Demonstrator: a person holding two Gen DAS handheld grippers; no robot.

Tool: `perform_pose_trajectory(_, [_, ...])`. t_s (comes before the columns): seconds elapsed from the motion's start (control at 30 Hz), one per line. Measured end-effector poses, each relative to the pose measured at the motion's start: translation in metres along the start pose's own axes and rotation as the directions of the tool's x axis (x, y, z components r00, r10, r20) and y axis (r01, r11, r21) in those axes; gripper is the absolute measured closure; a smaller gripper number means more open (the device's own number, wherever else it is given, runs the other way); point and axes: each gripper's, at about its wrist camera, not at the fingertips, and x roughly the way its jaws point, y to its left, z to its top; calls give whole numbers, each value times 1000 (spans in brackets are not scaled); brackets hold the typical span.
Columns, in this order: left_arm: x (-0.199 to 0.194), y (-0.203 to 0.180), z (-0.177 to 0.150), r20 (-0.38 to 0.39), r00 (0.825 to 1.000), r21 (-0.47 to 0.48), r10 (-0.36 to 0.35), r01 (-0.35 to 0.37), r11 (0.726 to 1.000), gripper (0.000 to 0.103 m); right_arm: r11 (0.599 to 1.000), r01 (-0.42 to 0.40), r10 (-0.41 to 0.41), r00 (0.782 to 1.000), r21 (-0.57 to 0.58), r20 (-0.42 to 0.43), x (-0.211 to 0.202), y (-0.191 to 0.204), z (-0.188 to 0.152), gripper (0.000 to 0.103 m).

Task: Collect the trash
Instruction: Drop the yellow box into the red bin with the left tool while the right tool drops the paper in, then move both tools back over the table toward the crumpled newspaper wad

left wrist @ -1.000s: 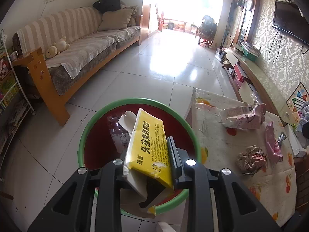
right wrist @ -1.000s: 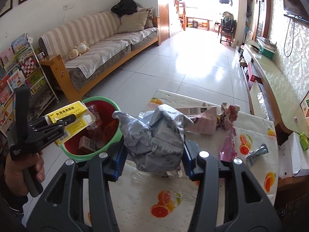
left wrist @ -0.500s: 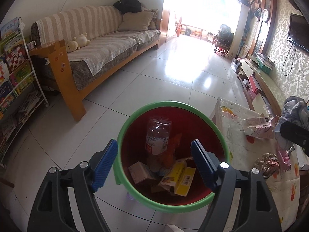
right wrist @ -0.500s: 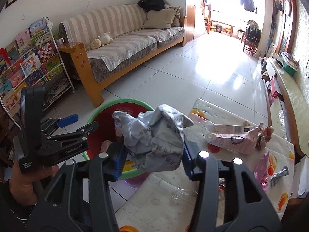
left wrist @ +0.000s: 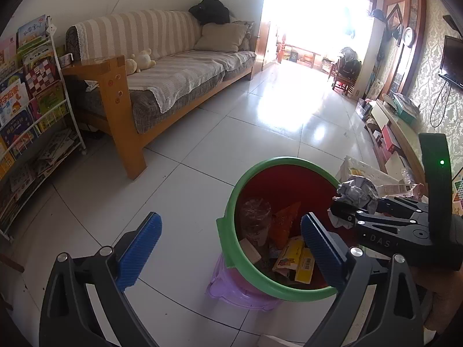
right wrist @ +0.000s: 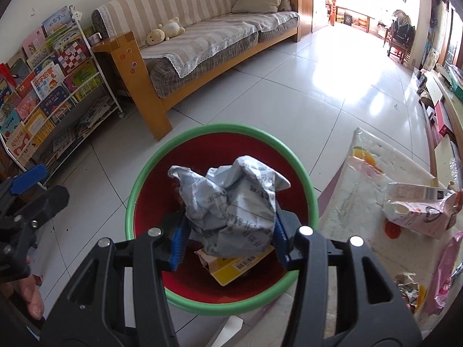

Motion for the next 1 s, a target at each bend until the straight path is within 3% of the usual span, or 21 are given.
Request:
perform_pose_trajectory(0.17, [0, 9, -3, -6, 1000, -4, 1, -1, 1000, 10, 1000, 25, -25, 999, -3, -38, 19, 8, -2, 48])
perform_pose_trajectory(0.27, [-3, 9, -3, 3, 1000, -8, 4, -4, 1000, 10, 999, 42, -41, 998, 13, -53, 24, 9, -2, 21])
perform_pose_trajectory(0.37, [-4, 8, -4, 5, 1000, -19, -1, 1, 1000, 10, 998, 58, -58, 998, 1, -33, 18, 11, -3, 4])
perform_pose_trajectory(0.7, [-12, -31, -10, 2, 999, 19, -47, 47, 999, 9, 994, 109, -109, 994, 7, 18, -28, 1, -11, 4])
perform_pose_trajectory(1.0, [-25, -126, -29, -37, 983, 124, -178, 181, 976, 8, 973, 206, -212, 976, 100, 51, -97, -65, -55, 4])
